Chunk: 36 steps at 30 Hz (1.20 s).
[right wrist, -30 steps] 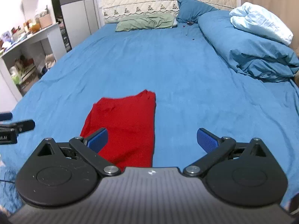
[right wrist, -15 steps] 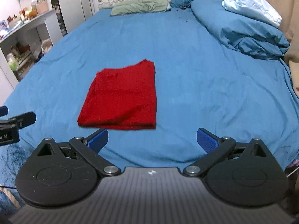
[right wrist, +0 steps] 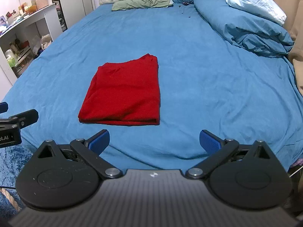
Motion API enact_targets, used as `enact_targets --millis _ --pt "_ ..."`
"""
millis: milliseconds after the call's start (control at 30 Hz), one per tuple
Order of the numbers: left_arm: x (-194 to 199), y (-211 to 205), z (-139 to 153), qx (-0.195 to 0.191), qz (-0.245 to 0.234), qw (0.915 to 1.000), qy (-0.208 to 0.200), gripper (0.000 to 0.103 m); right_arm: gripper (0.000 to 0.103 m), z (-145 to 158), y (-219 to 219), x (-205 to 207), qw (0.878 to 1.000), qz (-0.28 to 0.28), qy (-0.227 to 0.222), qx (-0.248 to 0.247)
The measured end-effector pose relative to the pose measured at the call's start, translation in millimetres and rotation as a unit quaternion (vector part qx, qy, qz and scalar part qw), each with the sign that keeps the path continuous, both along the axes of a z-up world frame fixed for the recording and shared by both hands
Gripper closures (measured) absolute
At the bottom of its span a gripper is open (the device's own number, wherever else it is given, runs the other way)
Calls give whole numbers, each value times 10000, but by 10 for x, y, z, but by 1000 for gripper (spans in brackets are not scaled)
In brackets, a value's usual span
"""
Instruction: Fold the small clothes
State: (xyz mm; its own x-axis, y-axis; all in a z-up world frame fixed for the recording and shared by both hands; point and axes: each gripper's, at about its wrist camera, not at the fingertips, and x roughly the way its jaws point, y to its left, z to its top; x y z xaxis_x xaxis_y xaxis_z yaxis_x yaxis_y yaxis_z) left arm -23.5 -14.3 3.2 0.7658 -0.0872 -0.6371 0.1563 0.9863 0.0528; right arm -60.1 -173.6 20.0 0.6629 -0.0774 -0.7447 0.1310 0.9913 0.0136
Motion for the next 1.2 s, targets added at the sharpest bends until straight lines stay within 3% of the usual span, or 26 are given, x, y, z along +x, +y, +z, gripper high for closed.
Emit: enact_targets --millis 1200 --pt "-7 55 28 -24 -10 10000 -38 0 0 -8 25 7 10000 5 40 5"
